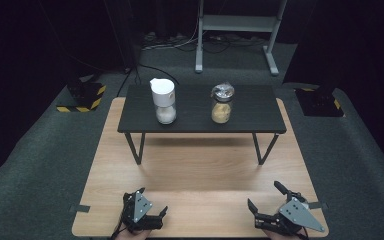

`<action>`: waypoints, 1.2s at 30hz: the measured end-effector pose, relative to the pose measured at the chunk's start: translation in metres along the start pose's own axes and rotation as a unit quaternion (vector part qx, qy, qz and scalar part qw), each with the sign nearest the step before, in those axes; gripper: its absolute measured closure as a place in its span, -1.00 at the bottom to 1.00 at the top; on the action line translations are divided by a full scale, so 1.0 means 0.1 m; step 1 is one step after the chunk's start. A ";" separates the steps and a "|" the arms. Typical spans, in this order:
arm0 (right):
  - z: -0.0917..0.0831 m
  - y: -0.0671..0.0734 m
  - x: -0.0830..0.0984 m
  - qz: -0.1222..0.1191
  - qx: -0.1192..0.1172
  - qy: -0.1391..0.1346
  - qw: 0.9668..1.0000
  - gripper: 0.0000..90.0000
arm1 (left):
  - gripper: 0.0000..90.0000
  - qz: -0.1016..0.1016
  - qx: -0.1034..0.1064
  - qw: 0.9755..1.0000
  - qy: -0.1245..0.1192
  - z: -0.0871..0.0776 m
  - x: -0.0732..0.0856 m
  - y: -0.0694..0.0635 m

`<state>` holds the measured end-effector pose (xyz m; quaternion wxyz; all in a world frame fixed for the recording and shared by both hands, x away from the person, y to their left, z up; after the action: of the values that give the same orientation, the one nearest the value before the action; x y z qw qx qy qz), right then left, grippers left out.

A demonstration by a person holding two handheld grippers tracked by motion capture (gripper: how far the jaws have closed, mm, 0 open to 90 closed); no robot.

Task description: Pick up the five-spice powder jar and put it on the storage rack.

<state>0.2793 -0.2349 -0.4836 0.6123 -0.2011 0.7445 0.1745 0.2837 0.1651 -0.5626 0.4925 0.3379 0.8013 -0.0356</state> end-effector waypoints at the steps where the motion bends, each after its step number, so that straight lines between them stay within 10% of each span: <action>1: -0.02 -0.02 0.00 0.001 0.003 0.000 1.000 -1.00 | -0.98 0.000 0.000 1.000 0.000 0.00 0.00 0.00; 36: -0.48 -0.58 0.16 0.032 0.085 0.002 0.996 -1.00 | -0.98 0.001 0.002 1.000 -0.002 0.00 0.00 0.00</action>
<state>0.2657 -0.3099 -0.4906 0.6197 -0.1250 0.7639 0.1297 0.2833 0.1651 -0.5625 0.4934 0.3394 0.8000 -0.0372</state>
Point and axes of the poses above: each handheld gripper's, and its own axes: z roughly forward along the jaws, x roughly out of its underside, y roughly to its left, the point moved 3 cm from there along z, roughly forward along the jaws, and after that the axes turned 8 degrees about z, right-handed, at the moved point
